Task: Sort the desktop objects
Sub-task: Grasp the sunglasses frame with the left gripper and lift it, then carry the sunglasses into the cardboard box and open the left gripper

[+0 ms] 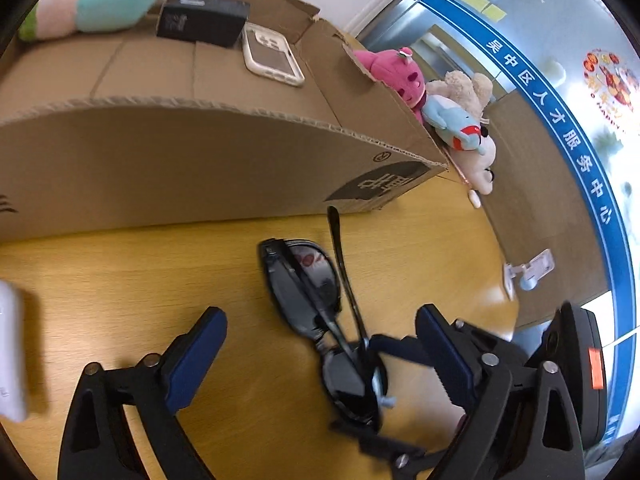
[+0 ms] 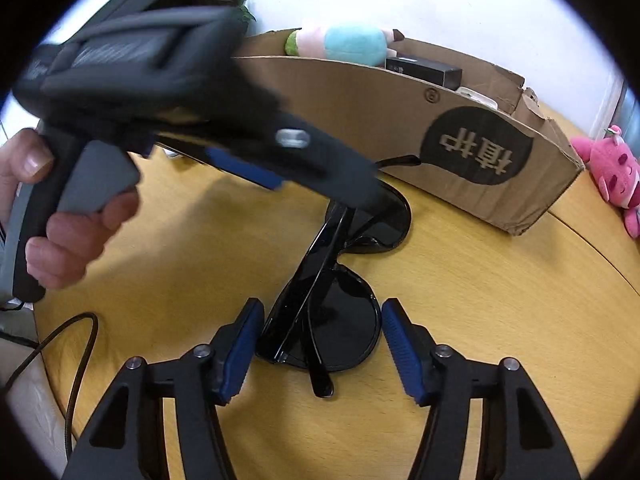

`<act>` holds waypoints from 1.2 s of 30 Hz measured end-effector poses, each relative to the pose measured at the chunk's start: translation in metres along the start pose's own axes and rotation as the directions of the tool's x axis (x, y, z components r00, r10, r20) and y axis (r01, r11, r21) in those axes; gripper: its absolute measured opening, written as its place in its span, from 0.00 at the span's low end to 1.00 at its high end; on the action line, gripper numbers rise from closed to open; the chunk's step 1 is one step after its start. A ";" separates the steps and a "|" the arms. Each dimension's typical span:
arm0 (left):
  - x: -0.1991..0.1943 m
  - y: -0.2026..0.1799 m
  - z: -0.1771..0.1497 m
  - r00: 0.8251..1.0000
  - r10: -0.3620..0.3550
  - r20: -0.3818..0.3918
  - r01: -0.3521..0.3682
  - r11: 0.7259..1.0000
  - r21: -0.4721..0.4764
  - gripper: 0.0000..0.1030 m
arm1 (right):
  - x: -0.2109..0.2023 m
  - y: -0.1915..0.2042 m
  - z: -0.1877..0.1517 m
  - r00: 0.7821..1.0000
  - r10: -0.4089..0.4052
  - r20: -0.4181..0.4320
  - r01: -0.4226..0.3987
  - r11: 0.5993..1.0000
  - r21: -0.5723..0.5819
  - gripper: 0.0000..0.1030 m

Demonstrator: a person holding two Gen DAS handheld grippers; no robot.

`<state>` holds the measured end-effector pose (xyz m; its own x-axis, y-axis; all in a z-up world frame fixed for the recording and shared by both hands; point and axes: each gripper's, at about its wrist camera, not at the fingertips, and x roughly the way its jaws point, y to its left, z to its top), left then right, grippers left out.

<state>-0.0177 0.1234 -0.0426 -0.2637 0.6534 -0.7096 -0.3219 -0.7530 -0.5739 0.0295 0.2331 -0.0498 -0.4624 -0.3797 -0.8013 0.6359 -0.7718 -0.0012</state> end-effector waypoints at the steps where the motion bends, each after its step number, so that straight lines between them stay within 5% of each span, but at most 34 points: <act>1: 0.001 -0.001 0.000 1.000 0.010 0.005 -0.010 1.000 0.004 0.87 | 0.000 0.001 0.001 1.000 0.001 0.004 -0.001 1.000 0.007 0.59; 4: 0.003 0.001 0.000 1.000 0.016 -0.001 -0.016 1.000 0.019 0.60 | -0.001 0.001 0.000 0.999 0.030 0.014 -0.030 0.999 0.030 0.58; 8: -0.001 0.008 0.000 0.999 0.046 0.010 -0.046 0.999 0.022 0.41 | -0.003 0.005 0.001 0.999 0.038 0.025 -0.039 0.999 0.026 0.59; 25: -0.055 0.003 -0.002 0.991 0.029 0.129 -0.036 0.998 0.050 0.34 | -0.019 0.019 0.018 0.992 0.068 0.108 -0.068 0.998 0.000 0.58; 36: -0.125 -0.038 0.050 0.959 0.022 0.284 -0.067 0.986 0.150 0.34 | -0.069 0.020 0.075 0.959 0.022 0.283 -0.019 1.000 -0.015 0.58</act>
<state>-0.0182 0.0739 0.0882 -0.5176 0.6320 -0.5767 -0.4364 -0.7748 -0.4574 0.0279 0.2056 0.0503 -0.6042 -0.5253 -0.5992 0.6533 -0.7571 0.0049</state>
